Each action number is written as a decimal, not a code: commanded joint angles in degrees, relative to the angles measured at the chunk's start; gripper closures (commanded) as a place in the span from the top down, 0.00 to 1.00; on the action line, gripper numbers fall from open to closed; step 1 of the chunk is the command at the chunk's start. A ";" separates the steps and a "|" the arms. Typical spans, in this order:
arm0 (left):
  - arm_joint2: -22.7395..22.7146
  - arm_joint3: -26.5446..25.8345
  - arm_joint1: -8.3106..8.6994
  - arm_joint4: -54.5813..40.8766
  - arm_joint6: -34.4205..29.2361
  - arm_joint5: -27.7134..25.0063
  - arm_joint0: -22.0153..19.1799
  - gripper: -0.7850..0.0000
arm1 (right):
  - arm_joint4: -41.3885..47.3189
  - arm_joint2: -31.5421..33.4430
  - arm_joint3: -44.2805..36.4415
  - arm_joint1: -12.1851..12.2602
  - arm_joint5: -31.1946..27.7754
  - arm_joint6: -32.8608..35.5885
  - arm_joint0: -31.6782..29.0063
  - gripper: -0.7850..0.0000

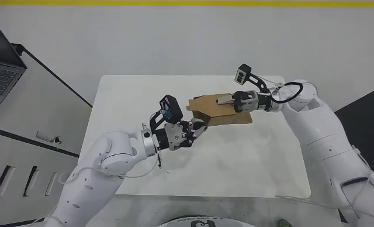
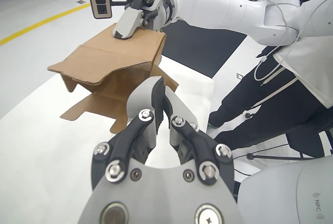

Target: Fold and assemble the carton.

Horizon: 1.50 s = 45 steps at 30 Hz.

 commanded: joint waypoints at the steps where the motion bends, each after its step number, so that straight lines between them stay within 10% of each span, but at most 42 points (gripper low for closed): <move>1: 0.49 0.00 -0.03 0.03 -0.10 -0.02 -0.22 0.00 | -0.47 0.18 -0.05 -0.02 0.17 -0.45 -0.08 0.00; 24: 5.76 1.25 -0.62 1.92 0.43 1.84 -3.27 0.00 | -1.41 2.22 -2.62 -0.46 1.16 -1.42 -2.51 0.00; 45: -0.12 1.04 0.37 -0.33 1.56 2.65 -0.45 0.00 | -1.67 5.26 -2.08 -0.46 -5.01 7.81 -2.71 0.00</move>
